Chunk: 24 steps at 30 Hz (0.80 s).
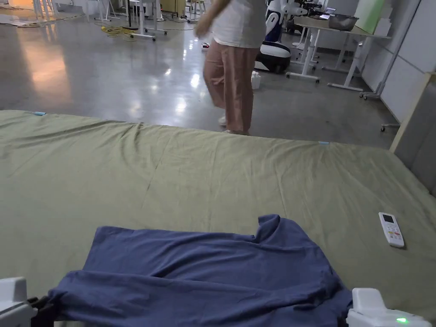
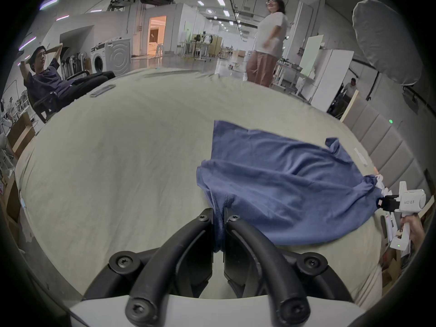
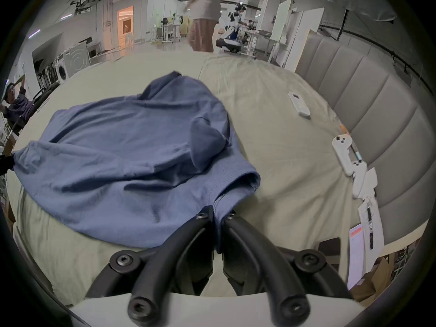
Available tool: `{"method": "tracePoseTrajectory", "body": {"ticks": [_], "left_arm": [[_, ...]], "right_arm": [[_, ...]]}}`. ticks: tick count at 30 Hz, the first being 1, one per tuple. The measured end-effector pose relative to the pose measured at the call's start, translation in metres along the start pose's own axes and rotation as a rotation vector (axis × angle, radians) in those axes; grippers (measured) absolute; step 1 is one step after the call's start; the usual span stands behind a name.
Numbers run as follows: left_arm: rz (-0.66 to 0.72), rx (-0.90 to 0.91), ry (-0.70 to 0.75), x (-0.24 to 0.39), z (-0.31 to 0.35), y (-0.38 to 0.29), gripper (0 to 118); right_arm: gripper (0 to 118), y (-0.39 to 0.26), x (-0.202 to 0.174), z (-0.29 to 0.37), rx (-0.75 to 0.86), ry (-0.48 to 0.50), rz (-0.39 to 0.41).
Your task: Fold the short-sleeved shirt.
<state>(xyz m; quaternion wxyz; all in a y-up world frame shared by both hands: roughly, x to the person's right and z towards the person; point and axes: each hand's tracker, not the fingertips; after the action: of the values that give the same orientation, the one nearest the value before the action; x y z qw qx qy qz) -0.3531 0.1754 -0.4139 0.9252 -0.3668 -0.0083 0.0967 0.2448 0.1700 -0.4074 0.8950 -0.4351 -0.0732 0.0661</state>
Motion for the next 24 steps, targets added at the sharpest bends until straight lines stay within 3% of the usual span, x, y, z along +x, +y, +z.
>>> {"method": "tracePoseTrajectory", "body": {"ticks": [8, 13, 24], "left_arm": [[-0.007, 0.041, -0.026, -0.002, 0.035, 0.023, 7], [-0.015, -0.002, -0.021, -0.019, 0.053, 0.0, 7], [-0.022, -0.216, 0.024, -0.053, 0.036, -0.095, 7]], "right_arm": [[6, 0.013, 0.001, 0.065, 0.04, 0.004, 0.038], [6, -0.027, -0.004, 0.085, 0.003, -0.007, 0.072], [6, -0.14, -0.02, 0.063, -0.161, 0.001, 0.006]]}}
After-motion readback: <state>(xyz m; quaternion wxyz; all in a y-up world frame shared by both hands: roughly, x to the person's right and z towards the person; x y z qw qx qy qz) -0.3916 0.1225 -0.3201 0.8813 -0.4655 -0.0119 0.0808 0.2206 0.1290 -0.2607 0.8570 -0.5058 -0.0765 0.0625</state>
